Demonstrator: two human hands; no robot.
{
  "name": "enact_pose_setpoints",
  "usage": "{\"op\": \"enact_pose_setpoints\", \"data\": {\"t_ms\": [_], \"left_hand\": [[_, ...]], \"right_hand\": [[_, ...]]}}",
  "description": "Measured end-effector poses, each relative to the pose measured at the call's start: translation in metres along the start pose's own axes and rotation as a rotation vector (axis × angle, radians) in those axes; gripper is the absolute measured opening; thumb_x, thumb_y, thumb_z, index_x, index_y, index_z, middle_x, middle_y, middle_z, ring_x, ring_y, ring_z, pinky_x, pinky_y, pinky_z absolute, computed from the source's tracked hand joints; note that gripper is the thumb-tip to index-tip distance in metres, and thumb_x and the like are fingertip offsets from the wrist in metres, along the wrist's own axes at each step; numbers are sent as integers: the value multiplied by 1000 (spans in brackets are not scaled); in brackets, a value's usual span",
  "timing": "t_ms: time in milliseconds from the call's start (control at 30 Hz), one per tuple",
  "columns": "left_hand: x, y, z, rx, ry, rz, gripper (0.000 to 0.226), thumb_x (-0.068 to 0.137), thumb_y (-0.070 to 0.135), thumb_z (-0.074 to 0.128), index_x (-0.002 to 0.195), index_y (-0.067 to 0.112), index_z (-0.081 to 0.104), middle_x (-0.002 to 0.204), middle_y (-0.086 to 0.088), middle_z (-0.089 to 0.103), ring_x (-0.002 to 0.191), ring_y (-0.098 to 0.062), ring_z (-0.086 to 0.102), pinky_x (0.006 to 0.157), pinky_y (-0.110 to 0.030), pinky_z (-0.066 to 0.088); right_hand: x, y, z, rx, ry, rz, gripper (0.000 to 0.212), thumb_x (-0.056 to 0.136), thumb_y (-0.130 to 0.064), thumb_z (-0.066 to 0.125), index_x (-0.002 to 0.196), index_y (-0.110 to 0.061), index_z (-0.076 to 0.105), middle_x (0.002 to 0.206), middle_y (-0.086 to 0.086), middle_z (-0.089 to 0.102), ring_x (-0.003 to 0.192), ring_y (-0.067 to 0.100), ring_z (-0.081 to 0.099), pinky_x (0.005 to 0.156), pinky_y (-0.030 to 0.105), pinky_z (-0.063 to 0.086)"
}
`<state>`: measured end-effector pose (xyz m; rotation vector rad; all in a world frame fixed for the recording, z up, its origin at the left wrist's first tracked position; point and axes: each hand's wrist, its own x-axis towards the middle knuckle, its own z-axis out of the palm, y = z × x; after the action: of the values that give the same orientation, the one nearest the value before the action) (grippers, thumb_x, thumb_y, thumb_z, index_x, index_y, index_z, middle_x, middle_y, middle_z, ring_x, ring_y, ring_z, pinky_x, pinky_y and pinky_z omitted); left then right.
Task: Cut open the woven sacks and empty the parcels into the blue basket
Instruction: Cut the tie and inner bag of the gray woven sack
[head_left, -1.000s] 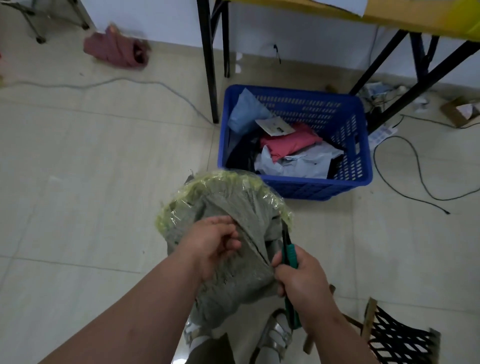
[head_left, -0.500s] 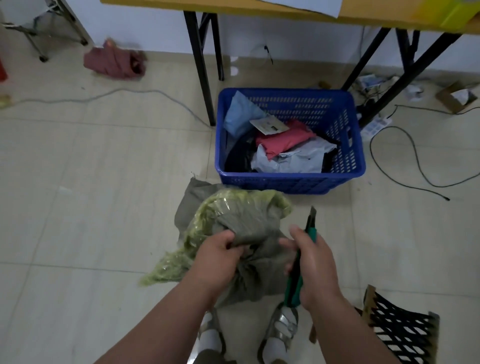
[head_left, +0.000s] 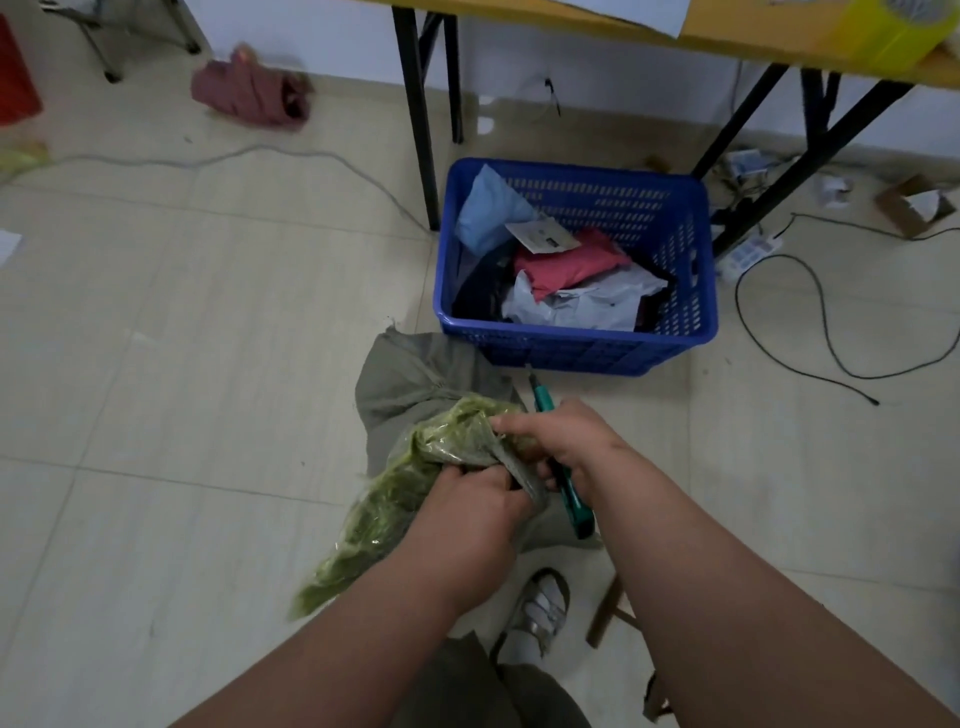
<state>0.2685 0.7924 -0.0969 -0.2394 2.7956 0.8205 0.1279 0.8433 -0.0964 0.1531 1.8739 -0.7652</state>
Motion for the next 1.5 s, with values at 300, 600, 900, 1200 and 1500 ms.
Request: {"op": "enact_pose_setpoints", "data": {"t_ms": [300,600,900,1200,1500], "left_hand": [[18,-13,-61,266,-41,288,11,57,27,56,57,20,65,52,2,54,48,-21,50,62,-26,38],[32,-17,-119,388,-68,434,21,68,26,48,64,16,66,61,-2,61,55,-24,55,67,-30,46],[11,-41,-149,-106,232,-362,32,81,15,53,103,33,67,95,10,68,91,-14,62,88,-30,45],[36,-29,-139,-1452,144,-796,45,77,39,72,108,6,69,102,-18,73,94,-31,70,87,-41,55],[15,-24,-106,-1582,119,-651,45,70,-1,70,115,2,62,94,-18,71,83,-29,68,74,-38,58]], "right_hand": [[-21,-42,-12,-297,153,-452,50,76,-36,62,124,-23,57,118,3,54,94,22,55,81,37,46],[-49,-78,-25,3,-164,-330,17,81,-26,71,78,-10,64,66,8,59,57,20,52,55,33,37],[-81,-60,-25,462,-28,-517,20,83,-13,73,74,-22,56,61,-6,61,59,11,55,56,27,45],[-96,-21,-9,-68,-247,-582,18,72,-9,79,79,-22,70,74,-11,69,70,4,62,63,16,47],[-70,-19,-42,286,88,-325,14,88,-26,67,90,-13,71,87,4,74,49,14,46,56,31,41]]}}
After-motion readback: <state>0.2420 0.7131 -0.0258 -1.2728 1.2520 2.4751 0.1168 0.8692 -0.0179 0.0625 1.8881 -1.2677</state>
